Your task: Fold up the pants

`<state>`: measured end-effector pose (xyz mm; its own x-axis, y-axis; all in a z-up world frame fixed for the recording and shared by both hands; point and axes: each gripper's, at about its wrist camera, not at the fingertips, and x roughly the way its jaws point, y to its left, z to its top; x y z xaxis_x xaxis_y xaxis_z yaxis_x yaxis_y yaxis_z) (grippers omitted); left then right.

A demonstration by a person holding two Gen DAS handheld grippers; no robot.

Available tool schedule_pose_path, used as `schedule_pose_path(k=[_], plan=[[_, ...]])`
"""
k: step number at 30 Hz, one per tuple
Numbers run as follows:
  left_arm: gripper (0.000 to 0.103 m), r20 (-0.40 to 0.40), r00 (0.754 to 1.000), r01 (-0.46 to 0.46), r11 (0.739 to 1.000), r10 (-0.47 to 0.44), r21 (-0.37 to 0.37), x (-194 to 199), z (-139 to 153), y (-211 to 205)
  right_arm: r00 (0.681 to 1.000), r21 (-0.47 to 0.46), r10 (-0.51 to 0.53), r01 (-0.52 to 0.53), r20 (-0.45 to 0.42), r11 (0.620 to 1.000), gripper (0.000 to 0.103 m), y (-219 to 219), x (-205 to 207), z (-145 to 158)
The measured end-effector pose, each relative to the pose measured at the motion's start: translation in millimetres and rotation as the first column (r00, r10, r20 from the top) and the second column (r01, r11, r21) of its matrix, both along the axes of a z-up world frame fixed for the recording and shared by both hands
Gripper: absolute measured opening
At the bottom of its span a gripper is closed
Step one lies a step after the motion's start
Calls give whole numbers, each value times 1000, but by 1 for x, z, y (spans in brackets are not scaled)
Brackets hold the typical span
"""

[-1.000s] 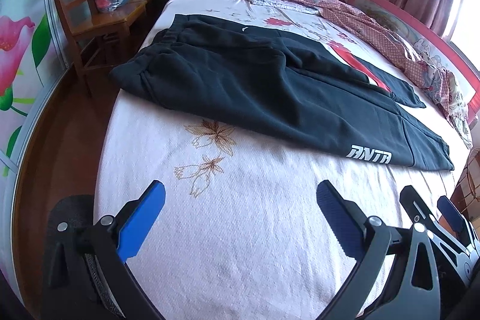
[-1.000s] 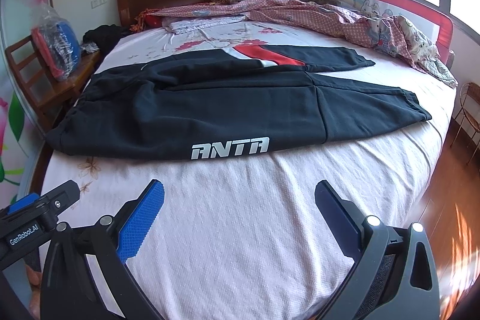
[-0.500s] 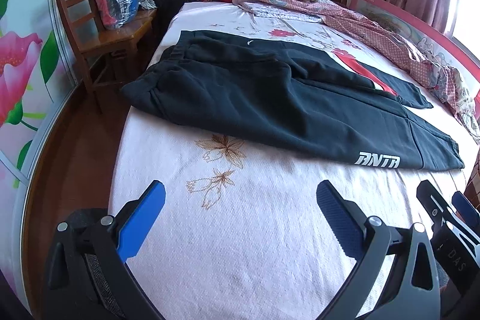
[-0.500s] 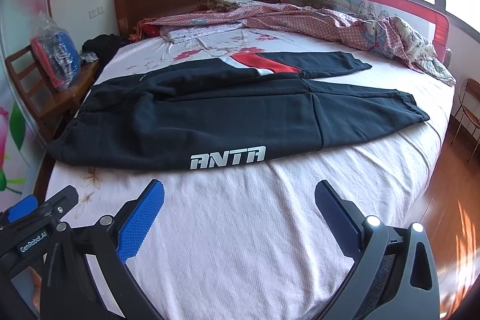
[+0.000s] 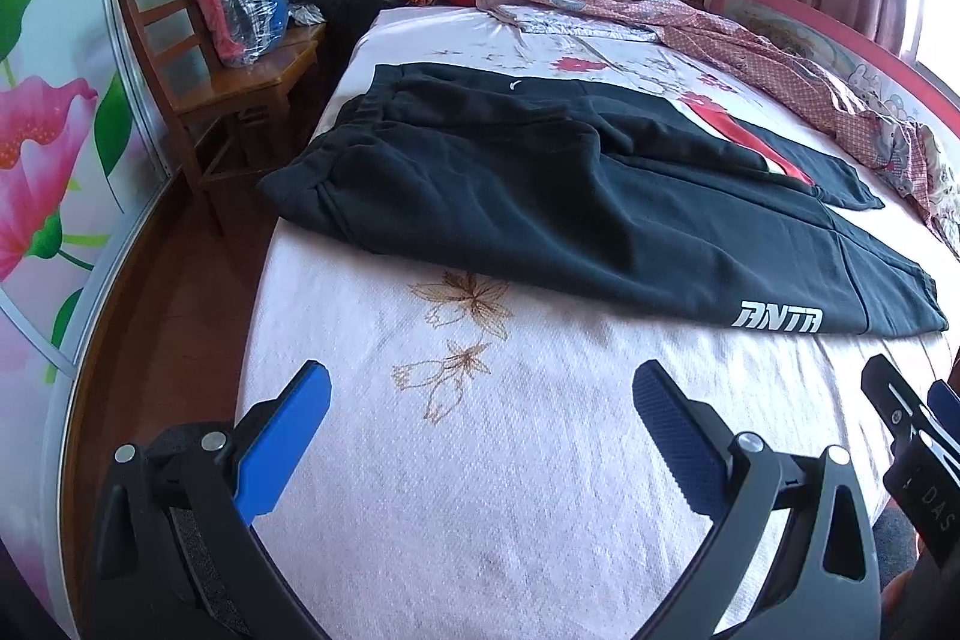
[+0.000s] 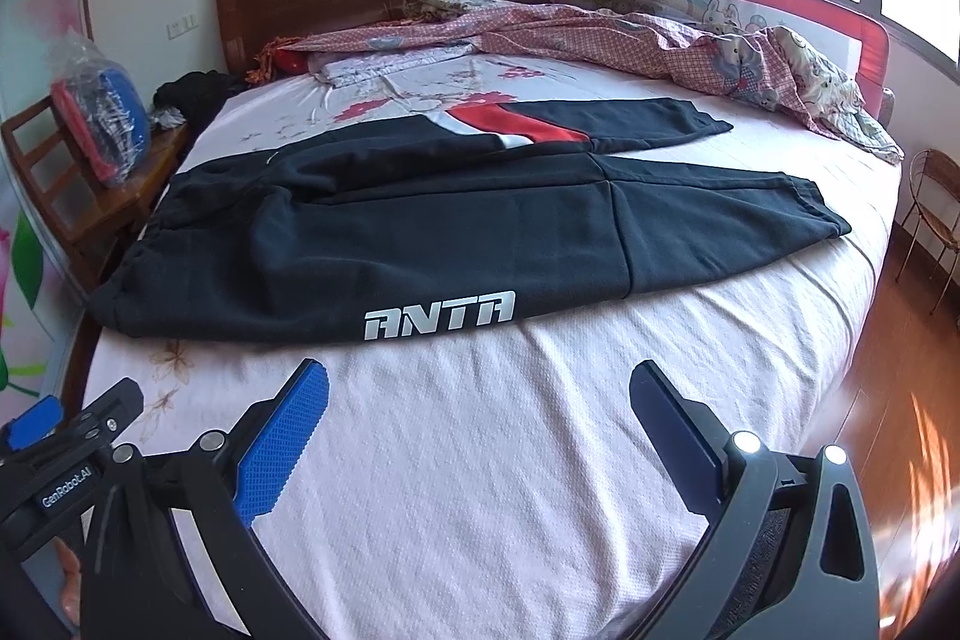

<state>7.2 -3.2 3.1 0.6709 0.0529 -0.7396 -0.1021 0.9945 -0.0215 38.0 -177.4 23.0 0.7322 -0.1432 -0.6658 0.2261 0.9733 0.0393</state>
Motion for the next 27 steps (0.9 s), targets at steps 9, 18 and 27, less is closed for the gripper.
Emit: schedule_pose_path(k=[9,18,27], plan=[[101,2,1000,9,1000,-9,-2,0,0,-2,1000,-2,7,-7,-3,1000,100,2,1,-1],[101,-3,1000,8,1000,-8,-12,1,-1,-1,1000,-1,9,-9,-6,1000,100,2,1,-1],[101,-4,1000,12,1000,-12,-9,1,-2,-3,1000,-1,10,-10,-8,1000,100,3,1,-2]])
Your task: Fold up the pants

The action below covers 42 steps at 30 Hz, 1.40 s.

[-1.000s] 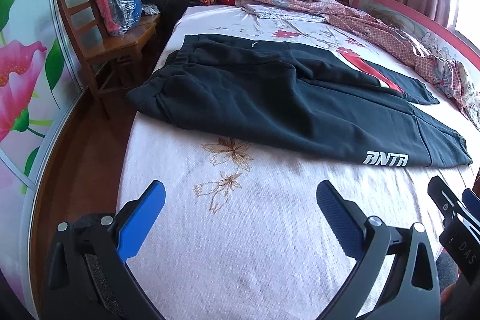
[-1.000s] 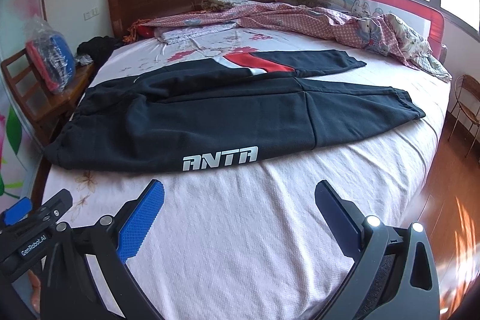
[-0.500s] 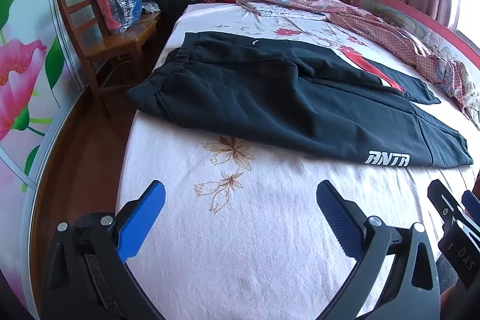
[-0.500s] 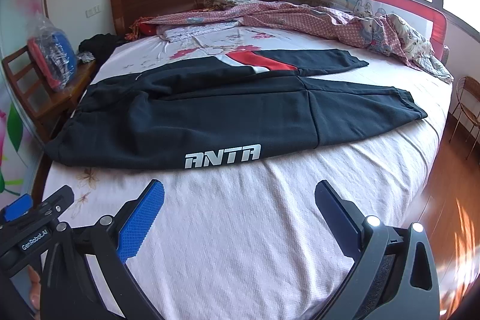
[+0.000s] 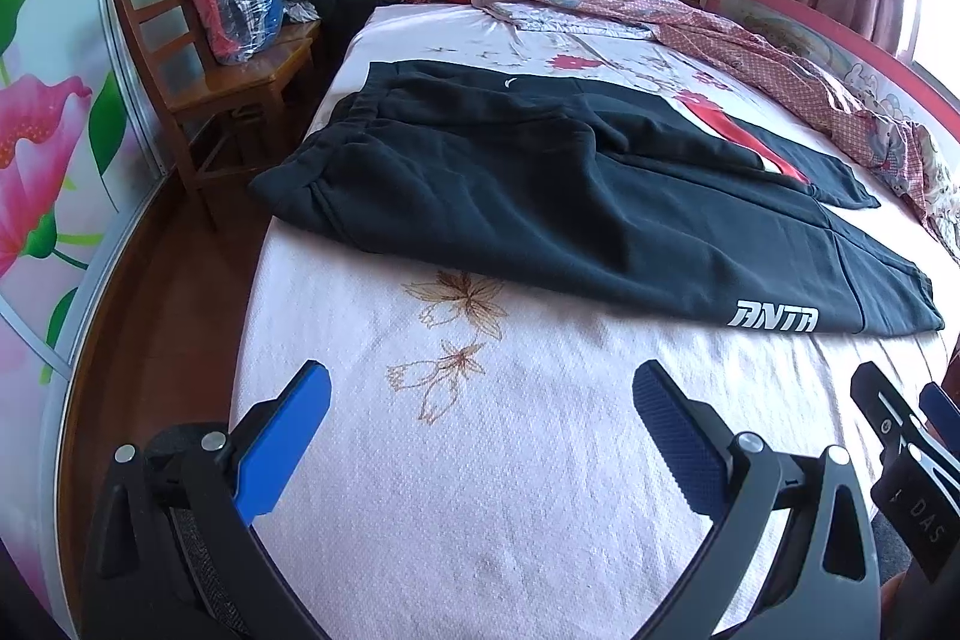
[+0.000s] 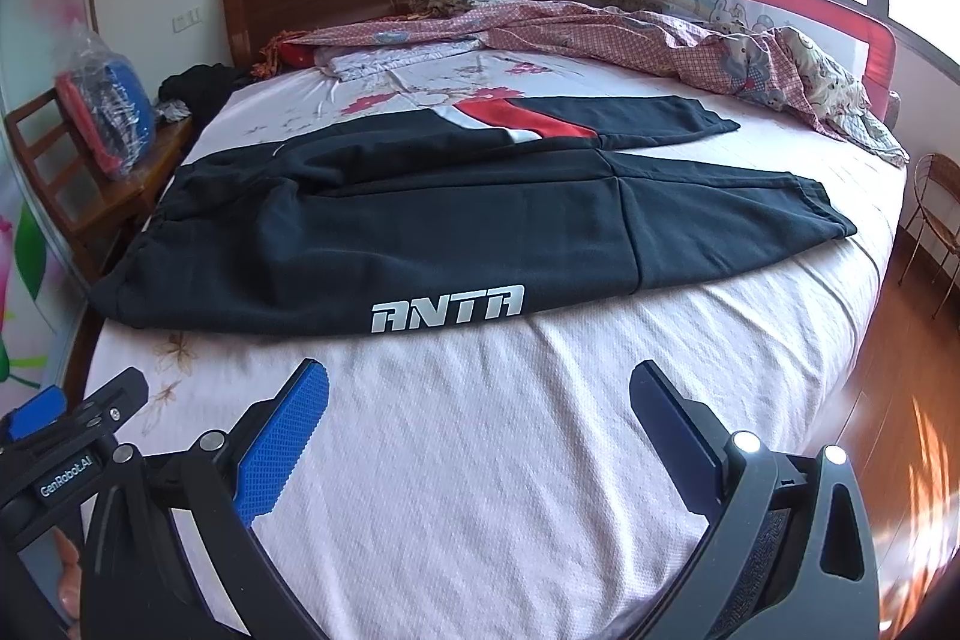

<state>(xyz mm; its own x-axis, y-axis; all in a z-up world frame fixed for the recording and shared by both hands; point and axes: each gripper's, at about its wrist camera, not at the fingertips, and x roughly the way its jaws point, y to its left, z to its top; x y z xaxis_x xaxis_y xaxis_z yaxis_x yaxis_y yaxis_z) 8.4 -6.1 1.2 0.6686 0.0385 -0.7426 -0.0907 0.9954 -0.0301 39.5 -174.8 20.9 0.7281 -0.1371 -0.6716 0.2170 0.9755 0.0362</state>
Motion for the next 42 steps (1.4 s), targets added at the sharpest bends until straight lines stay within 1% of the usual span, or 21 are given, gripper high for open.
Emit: schedule_pose_path(k=[25,26,27,28,29,30,31,32,33,34,35,36,37,38,40,41,42], plan=[[101,-11,1000,7,1000,-7,-10,1,0,1,1000,4,5,-5,-13,1000,100,1,1,-3],[101,-25,1000,8,1000,-9,-24,4,-1,3,1000,17,3,-2,-16,1000,100,-1,1,-4],[101,-40,999,10,998,-12,-60,9,-2,8,1000,40,5,-4,-23,999,100,-4,2,-5],[101,-51,998,18,994,-24,-112,16,-4,14,999,59,4,-3,-33,998,100,-6,3,-7],[101,-60,997,40,978,-53,-204,24,-5,24,999,68,1,2,-41,998,100,-8,4,-9],[101,-64,995,55,955,-77,-292,31,-8,34,999,67,-4,7,-46,998,100,-9,5,-10],[101,-72,993,58,914,-95,-401,40,-11,46,999,64,-6,10,-49,998,100,-9,5,-11],[101,-74,991,60,854,-115,-517,49,-16,59,999,64,-8,11,-50,998,100,-9,5,-12],[101,-81,991,35,775,-111,-631,59,-23,75,999,63,-9,12,-51,998,100,-9,6,-12],[101,-108,990,-15,710,-86,-704,68,-32,88,999,63,-7,11,-52,998,100,-9,7,-12],[101,-132,989,-57,646,-68,-761,76,-41,100,999,62,-5,8,-54,998,100,-9,7,-13],[101,-176,983,-116,591,-44,-798,85,-52,112,998,60,-2,6,-56,998,100,-8,8,-13],[101,-208,978,-167,542,-16,-824,91,-62,122,998,58,1,3,-59,998,100,-7,8,-13],[100,-223,975,-198,488,8,-850,95,-70,130,998,57,3,0,-60,998,100,-7,9,-13],[100,-217,976,-208,435,29,-876,101,-74,137,998,53,4,-1,-65,999,100,-7,10,-14],[100,-206,978,-200,423,31,-884,104,-72,137,998,55,7,-3,-70,998,100,-6,11,-15],[100,-206,978,-201,432,35,-879,108,-72,135,997,57,9,-5,-77,998,100,-6,12,-16]])
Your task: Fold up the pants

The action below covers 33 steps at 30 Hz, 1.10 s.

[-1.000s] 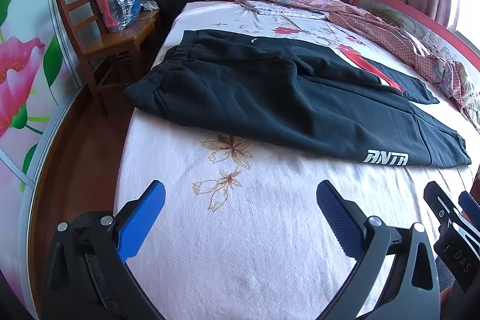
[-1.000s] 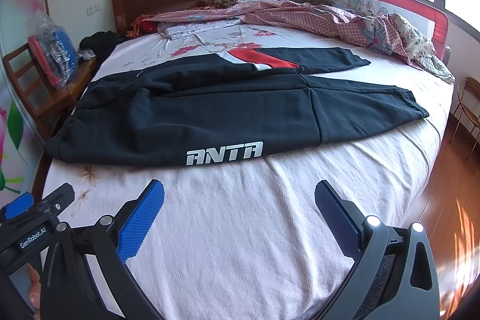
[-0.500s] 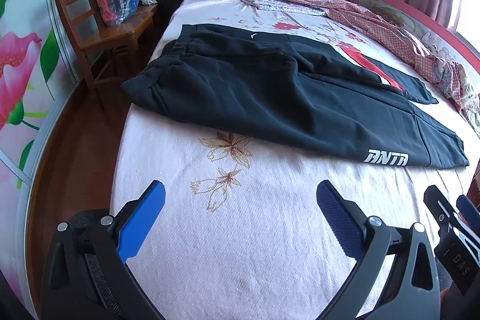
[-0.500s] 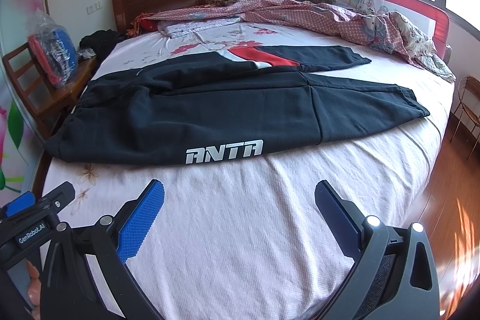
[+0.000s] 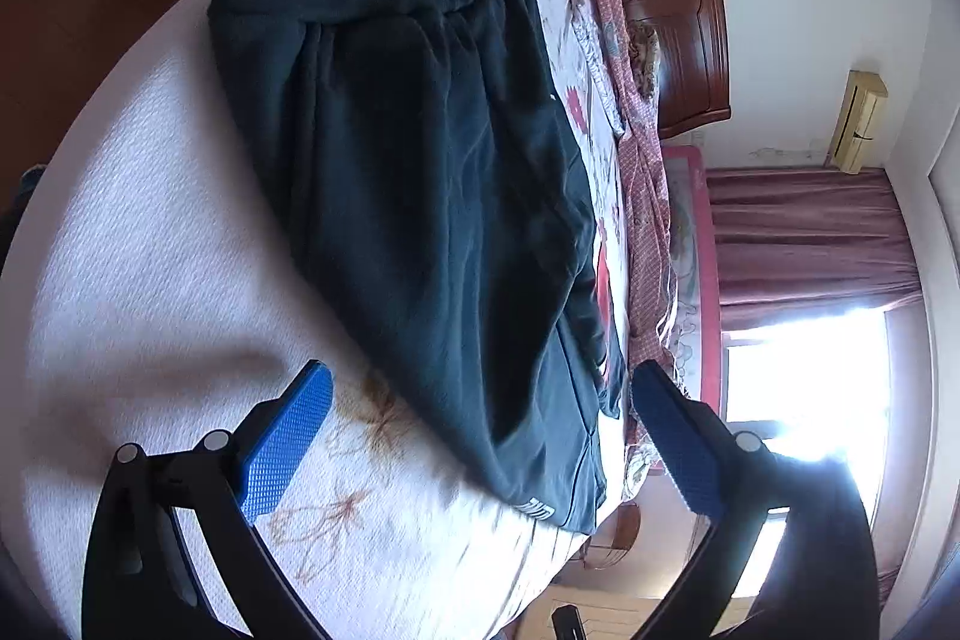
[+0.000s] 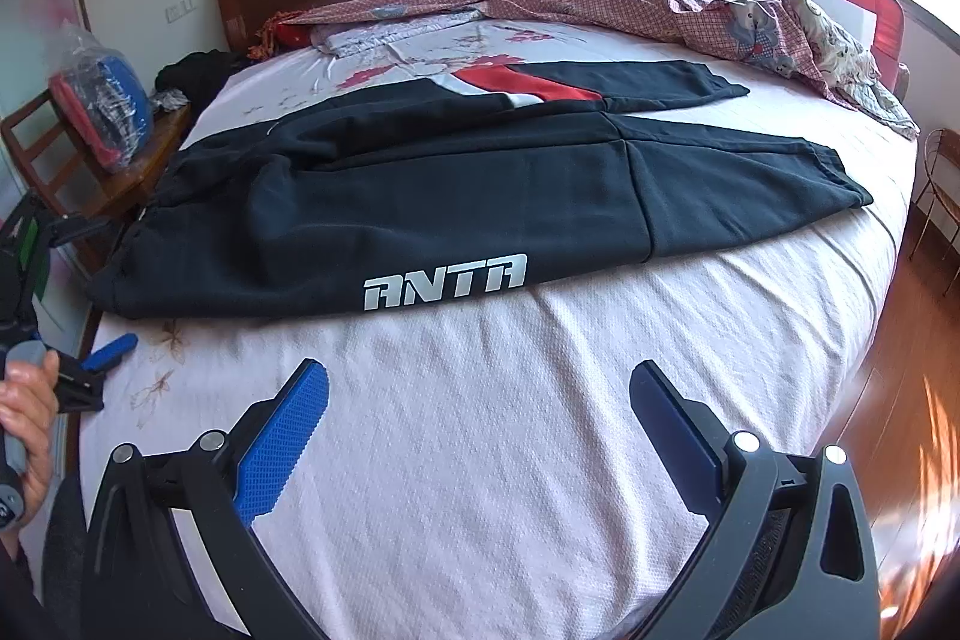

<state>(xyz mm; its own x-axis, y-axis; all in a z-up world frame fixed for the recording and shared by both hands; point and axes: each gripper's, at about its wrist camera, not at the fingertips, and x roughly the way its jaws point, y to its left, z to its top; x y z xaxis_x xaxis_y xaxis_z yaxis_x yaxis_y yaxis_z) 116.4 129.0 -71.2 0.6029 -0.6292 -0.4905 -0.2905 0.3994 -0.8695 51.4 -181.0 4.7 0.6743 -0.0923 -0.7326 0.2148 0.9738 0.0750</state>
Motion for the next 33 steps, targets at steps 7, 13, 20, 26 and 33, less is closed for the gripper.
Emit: schedule_pose_path(k=[7,13,20,26,33], plan=[[100,1,997,-79,997,79,17,15,2,2,1000,-6,24,-24,3,1000,100,6,0,1],[97,0,990,-139,986,139,90,27,5,6,999,-7,38,-38,0,999,100,10,0,2],[12,-80,978,-190,981,193,37,31,-24,21,1000,33,9,-9,13,999,100,-4,1,7],[11,-20,978,-205,977,207,62,11,6,23,992,190,-123,121,0,974,100,-83,5,11],[10,68,988,-138,990,137,12,-16,42,20,953,237,-292,302,-76,923,100,-209,16,17]])
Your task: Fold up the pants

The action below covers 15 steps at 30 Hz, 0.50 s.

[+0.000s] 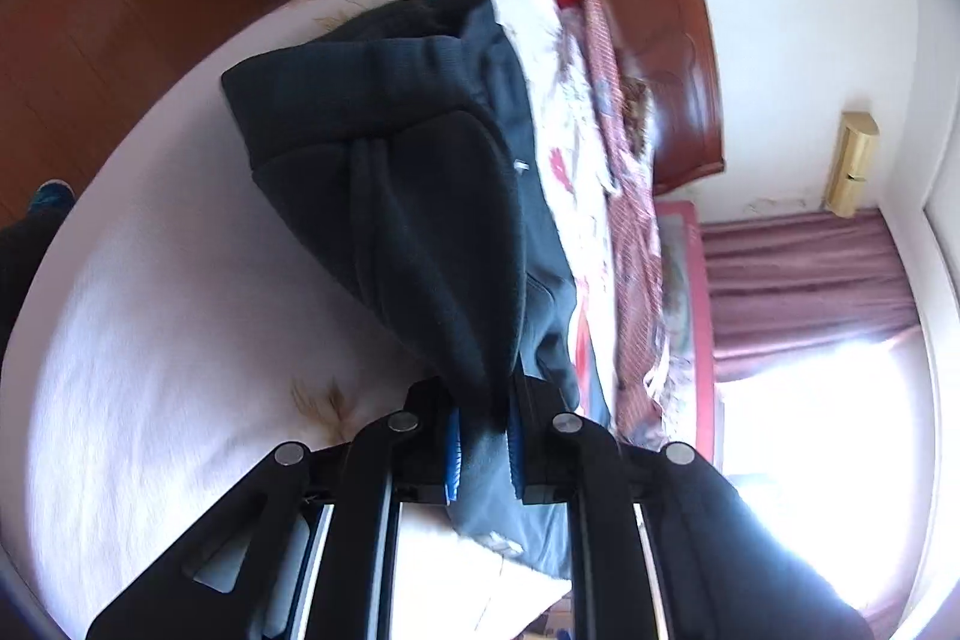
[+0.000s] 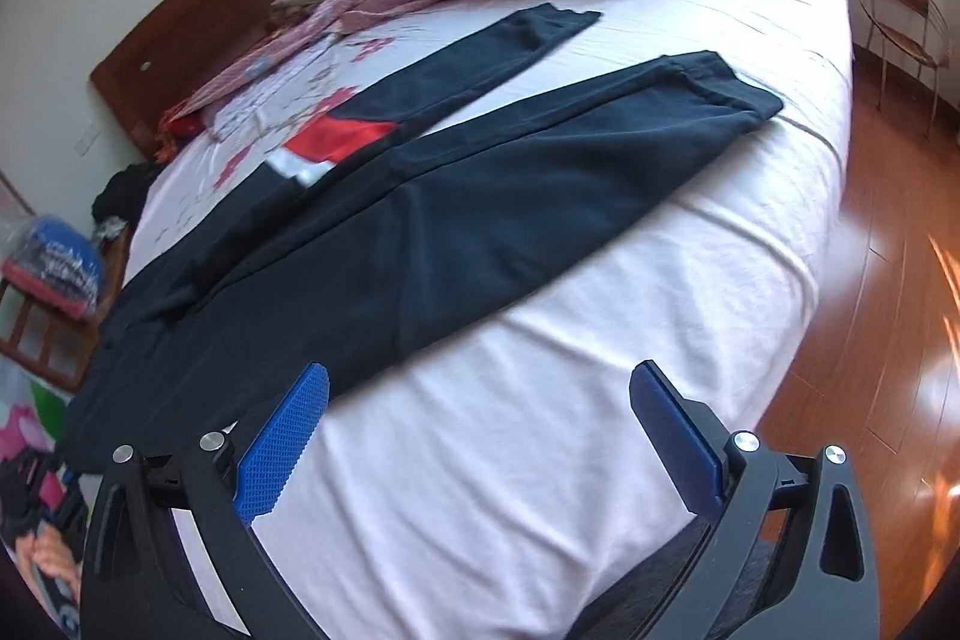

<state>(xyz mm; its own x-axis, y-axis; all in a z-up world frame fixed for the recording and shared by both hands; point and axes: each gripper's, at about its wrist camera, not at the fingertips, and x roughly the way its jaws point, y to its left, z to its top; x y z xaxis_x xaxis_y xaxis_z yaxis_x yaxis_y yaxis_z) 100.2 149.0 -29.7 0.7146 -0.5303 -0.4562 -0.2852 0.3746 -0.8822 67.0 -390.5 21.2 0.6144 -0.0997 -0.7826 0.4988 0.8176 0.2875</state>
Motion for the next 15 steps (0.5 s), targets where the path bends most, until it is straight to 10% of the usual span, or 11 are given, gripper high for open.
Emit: schedule_pose_path(k=[15], plan=[[7,16,999,32,998,-33,59,0,0,-9,956,395,-295,272,-3,878,100,-137,47,-60]])
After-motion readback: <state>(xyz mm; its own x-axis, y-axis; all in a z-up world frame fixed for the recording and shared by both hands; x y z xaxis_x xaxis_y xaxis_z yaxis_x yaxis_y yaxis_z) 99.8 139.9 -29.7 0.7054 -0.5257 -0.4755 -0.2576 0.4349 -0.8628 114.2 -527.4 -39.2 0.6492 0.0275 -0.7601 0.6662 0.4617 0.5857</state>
